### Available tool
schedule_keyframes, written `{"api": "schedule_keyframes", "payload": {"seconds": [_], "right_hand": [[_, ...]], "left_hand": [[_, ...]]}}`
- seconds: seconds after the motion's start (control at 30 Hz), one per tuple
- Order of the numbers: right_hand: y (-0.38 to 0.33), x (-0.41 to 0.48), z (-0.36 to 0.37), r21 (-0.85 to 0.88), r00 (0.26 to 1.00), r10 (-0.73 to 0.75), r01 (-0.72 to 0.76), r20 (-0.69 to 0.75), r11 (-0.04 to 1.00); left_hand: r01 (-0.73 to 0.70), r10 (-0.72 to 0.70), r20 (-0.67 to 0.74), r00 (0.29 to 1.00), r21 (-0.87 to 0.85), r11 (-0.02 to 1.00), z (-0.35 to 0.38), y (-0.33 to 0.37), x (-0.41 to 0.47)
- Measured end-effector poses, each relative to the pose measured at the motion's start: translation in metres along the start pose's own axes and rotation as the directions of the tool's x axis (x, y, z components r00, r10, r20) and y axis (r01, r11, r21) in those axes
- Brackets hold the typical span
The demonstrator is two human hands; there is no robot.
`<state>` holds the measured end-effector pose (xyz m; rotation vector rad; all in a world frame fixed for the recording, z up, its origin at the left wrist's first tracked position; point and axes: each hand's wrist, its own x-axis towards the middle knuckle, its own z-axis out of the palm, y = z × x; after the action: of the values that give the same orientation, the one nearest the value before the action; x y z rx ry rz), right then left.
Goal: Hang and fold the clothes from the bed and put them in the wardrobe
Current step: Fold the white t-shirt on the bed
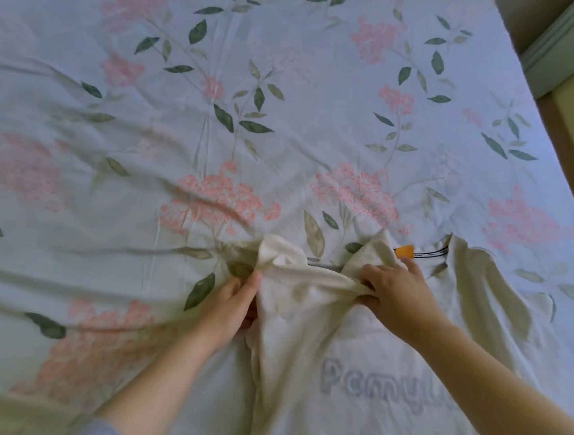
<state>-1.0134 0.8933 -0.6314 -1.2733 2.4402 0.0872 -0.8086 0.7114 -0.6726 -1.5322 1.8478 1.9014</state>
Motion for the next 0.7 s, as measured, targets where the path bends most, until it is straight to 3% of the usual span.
{"api": "schedule_keyframes", "payload": {"seconds": [0.03,0.13,0.27,0.37,0.43,0.5,0.57,0.63,0.7], "right_hand": [[0.005,-0.008,0.004,-0.025,0.995,0.068,-0.067,0.073,0.997],[0.011,-0.020,0.005,-0.021,0.967,0.182,-0.181,0.177,0.983],[-0.006,-0.021,-0.002,0.067,0.973,0.218,-0.223,0.072,0.973],[-0.023,-0.024,-0.005,0.206,0.986,0.157,-0.144,-0.048,0.968],[-0.030,-0.024,-0.005,0.290,0.992,0.126,-0.123,0.007,0.949],[-0.037,-0.019,-0.007,0.392,0.984,0.146,-0.174,0.099,0.903],[-0.041,-0.011,-0.008,0.428,0.979,0.178,-0.204,0.101,0.880],[-0.046,-0.005,-0.012,0.461,0.984,0.172,-0.173,0.044,0.870],[-0.054,0.003,-0.022,0.431,0.990,0.114,-0.066,-0.085,0.900]], "left_hand": [[0.005,-0.005,0.005,1.000,-0.025,1.000,0.001,-0.001,0.001],[-0.061,0.064,-0.023,0.998,0.117,0.991,0.006,-0.004,0.004],[-0.089,0.086,0.026,0.996,0.209,0.974,0.016,-0.005,0.007],[-0.073,0.061,0.045,0.997,0.355,0.932,0.025,-0.005,0.007],[-0.055,0.045,0.031,0.999,0.504,0.862,0.032,-0.001,0.009],[-0.048,0.034,0.036,0.999,0.544,0.838,0.034,0.003,0.010],[-0.030,0.011,0.047,0.999,0.427,0.904,0.028,0.003,0.010],[0.031,-0.043,0.083,0.996,0.135,0.990,0.014,0.002,0.000],[0.055,-0.032,0.129,0.991,-0.182,0.982,-0.003,0.001,-0.018]]}}
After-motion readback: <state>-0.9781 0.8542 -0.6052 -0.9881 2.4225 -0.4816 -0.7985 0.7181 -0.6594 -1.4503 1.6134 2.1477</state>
